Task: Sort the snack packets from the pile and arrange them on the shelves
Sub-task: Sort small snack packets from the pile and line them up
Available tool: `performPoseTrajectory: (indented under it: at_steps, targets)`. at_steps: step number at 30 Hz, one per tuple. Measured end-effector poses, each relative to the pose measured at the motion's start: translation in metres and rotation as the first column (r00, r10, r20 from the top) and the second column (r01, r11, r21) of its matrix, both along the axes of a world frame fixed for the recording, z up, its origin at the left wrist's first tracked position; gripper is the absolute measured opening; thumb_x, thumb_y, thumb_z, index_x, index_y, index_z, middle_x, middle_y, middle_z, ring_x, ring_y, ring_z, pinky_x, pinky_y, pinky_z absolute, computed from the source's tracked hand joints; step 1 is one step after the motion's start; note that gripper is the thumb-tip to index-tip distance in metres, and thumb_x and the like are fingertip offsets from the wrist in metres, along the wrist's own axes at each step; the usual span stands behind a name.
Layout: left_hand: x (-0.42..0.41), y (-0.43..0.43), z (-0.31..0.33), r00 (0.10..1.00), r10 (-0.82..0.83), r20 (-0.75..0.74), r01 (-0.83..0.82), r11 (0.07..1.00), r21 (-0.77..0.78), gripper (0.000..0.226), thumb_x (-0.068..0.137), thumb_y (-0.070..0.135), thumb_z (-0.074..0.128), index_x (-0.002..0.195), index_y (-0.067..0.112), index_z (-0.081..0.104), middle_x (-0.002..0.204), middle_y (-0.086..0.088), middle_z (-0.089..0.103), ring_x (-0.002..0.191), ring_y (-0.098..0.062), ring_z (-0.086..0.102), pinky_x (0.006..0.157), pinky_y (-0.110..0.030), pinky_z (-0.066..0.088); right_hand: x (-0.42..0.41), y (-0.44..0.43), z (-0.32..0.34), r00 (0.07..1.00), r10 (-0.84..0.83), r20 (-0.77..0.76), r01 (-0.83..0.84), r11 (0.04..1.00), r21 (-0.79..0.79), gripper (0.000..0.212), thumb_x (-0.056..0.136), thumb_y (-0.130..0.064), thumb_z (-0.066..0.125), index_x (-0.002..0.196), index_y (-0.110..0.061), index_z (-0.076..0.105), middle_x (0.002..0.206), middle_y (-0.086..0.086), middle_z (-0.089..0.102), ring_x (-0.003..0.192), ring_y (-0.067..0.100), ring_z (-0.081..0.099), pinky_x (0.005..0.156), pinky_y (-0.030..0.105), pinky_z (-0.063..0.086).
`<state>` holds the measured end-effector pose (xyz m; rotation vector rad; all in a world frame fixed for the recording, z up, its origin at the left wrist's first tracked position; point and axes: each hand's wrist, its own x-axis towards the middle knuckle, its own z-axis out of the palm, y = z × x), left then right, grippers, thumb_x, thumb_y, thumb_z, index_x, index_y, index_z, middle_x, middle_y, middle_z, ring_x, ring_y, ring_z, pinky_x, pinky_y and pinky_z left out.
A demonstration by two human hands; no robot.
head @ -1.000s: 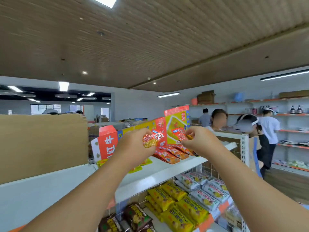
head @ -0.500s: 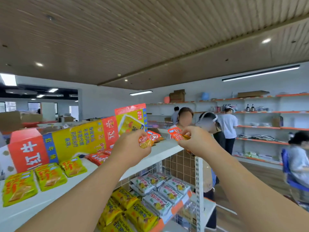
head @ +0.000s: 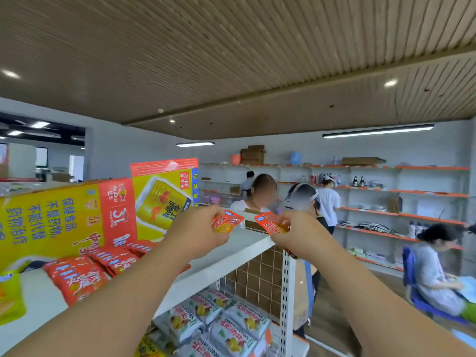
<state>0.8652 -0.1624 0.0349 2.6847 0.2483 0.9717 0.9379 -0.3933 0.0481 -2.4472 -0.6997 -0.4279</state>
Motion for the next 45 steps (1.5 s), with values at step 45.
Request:
performPoseTrajectory:
  at_steps: [45]
  targets:
    - [0.245,0.121,-0.016,0.796,0.581,-0.168,-0.604,0.779,-0.169,0.032,0.075,0.043,0.073,0.105,0.034,0.065,0.088,0.007,0.071,0.082,-0.013,0.068,0.076,-0.038,0.059,0.359,0.313,-0.054,0.794,0.586,-0.161,-0.607,0.749,-0.266,0.038,0.069,-0.057,0.064,0.081,-0.021,0.068,0.073,-0.001,0.064,0.067,0.018,0.061,0.056,0.026,0.045]
